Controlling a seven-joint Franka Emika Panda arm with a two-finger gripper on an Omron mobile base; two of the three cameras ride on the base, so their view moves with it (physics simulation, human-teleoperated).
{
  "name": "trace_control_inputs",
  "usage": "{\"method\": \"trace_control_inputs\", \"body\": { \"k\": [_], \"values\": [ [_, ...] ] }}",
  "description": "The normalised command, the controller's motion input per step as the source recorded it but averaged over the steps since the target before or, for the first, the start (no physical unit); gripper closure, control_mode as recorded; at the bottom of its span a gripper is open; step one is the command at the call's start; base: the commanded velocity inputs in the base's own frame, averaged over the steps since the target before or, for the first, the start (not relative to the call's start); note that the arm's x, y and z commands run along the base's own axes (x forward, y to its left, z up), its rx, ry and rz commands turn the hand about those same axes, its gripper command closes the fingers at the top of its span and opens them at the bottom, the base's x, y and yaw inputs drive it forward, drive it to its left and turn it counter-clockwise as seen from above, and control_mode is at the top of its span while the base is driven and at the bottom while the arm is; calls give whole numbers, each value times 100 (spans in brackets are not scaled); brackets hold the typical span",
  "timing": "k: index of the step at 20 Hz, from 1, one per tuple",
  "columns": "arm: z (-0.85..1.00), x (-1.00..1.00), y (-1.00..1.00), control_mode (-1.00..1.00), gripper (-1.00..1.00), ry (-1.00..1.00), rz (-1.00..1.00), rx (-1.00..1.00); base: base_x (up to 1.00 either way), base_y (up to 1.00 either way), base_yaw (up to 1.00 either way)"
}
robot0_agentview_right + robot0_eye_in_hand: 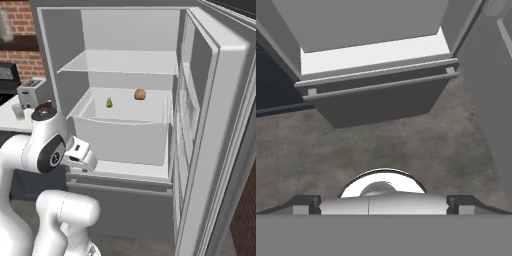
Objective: Grab a lemon wedge from the fridge and one ice cube from the ice bowl, and put them in the glass of lemonade.
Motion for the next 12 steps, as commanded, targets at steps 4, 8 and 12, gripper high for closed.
{"method": "trace_control_inputs", "body": {
  "k": [4, 8, 12],
  "values": [
    [0, 0, 0, 100, -100, 0, 0, 0, 49, 23, 14],
    [0, 0, 0, 100, -100, 0, 0, 0, 65, 0, 15],
    [0, 0, 0, 100, -100, 0, 0, 0, 70, 0, 14]
  ]
}}
